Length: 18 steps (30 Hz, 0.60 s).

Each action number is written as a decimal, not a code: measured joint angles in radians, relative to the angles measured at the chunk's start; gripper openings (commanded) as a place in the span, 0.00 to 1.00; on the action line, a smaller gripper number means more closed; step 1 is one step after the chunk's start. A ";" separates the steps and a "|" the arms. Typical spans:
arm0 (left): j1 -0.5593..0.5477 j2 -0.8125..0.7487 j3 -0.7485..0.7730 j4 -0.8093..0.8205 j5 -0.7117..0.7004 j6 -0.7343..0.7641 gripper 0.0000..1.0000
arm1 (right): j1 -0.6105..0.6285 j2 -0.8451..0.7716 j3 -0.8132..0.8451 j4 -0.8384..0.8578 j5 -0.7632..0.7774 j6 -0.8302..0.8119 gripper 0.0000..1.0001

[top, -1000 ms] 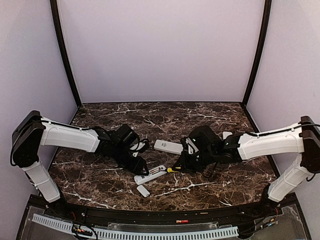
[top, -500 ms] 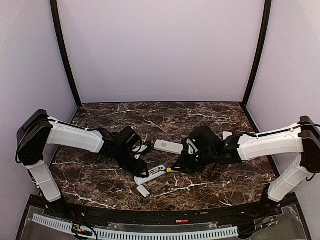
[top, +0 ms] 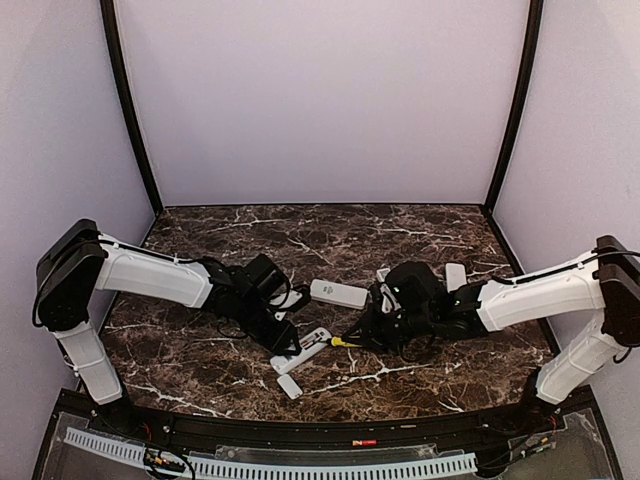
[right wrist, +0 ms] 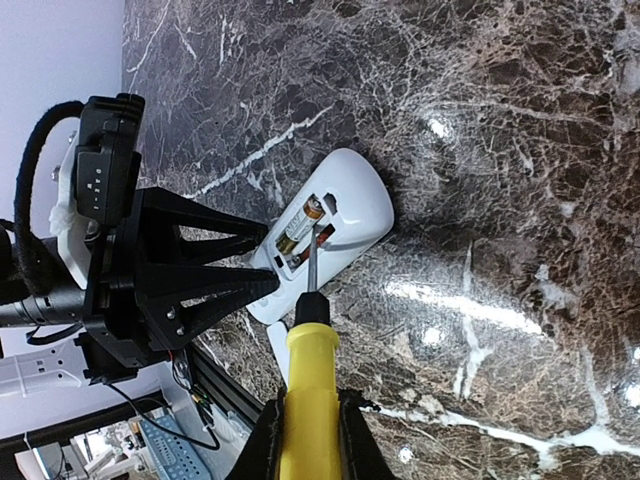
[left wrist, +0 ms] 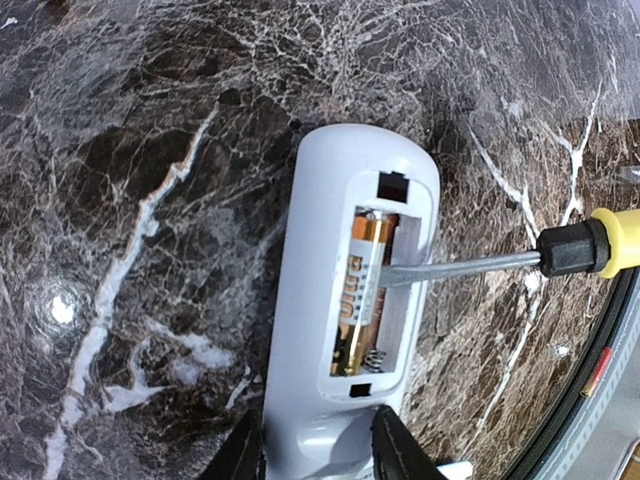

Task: Unload the batteries from the remote control
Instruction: Remove the battery from the remote control without the battery cover.

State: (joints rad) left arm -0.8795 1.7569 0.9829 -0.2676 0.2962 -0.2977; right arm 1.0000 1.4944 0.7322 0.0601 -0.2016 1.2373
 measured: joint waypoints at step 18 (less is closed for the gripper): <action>-0.016 0.014 0.024 -0.021 -0.021 0.008 0.31 | -0.018 0.033 -0.060 0.160 -0.009 0.071 0.00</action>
State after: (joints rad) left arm -0.8959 1.7706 1.0065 -0.2886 0.2752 -0.2901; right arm 0.9817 1.5272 0.6727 0.2199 -0.2108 1.3079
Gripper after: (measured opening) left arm 0.312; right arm 0.132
